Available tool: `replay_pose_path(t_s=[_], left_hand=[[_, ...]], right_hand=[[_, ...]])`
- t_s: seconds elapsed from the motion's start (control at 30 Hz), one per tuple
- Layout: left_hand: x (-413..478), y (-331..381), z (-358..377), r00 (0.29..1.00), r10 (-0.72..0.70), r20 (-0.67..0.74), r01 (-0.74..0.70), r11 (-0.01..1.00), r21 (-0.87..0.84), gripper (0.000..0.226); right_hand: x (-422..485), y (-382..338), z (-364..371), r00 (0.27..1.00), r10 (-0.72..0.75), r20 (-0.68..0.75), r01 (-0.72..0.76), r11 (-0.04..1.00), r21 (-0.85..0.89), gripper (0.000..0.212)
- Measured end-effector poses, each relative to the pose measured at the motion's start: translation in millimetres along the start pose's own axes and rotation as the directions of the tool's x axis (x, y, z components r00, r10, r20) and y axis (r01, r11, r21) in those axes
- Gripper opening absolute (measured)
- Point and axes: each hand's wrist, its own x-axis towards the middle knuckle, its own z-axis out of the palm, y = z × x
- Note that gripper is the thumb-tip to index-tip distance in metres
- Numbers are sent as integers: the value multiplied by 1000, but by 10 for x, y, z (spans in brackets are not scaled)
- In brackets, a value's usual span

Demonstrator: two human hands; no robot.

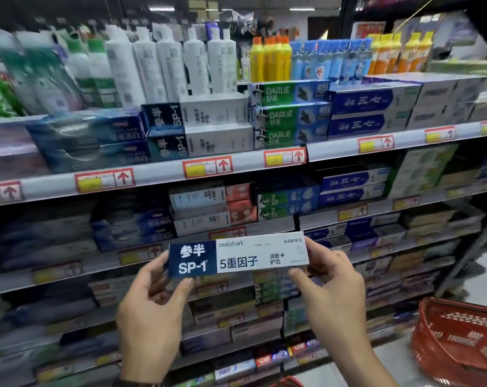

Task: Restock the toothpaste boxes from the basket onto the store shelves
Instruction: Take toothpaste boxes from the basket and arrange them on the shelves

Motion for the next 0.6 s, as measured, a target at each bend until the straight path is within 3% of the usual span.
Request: replay_pose_path(t_s=[0.4,0.6], left_hand=[[697,249,-248,997,78,0,-76,974,-212,51],[1025,297,-294,992,129,3,-126,969,-211,55]], right_hand=[[360,-543,469,995,-98,-8,98,988,117,49],[468,-666,744,997,-77,-16,79,982,173,48]])
